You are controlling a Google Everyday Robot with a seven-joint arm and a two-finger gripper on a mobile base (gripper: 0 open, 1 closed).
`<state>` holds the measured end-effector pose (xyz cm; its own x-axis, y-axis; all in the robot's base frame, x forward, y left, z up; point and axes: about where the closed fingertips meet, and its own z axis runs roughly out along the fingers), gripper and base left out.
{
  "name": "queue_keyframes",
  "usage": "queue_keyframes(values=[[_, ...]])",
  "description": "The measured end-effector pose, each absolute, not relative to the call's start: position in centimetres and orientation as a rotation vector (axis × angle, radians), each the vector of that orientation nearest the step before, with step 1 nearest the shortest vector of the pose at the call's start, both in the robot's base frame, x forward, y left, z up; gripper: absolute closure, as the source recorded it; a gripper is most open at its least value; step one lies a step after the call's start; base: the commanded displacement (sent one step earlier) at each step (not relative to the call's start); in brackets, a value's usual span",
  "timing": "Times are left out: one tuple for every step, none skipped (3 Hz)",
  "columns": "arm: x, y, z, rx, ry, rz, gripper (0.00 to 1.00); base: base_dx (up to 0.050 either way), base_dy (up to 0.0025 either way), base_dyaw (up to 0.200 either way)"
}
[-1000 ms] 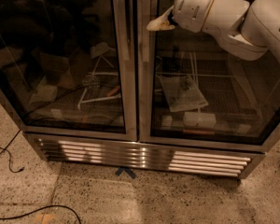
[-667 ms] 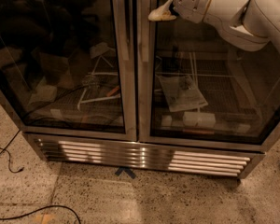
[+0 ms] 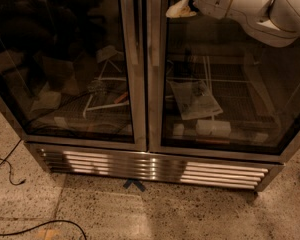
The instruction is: Pick orange can from top drawer and place on counter
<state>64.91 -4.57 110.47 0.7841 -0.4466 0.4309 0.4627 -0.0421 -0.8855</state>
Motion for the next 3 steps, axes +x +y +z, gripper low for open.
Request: queue_keyframes(values=[[64.8, -4.3, 110.3, -1.435, -0.035, -0.723, 0.0, 0.0, 0.0, 0.0], [65.3, -3.5, 110.0, -1.426, -0.06, -0.706, 0.0, 0.0, 0.0, 0.0], [65.9, -2.7, 109.7, -1.429, -0.09, -0.694, 0.0, 0.0, 0.0, 0.0]])
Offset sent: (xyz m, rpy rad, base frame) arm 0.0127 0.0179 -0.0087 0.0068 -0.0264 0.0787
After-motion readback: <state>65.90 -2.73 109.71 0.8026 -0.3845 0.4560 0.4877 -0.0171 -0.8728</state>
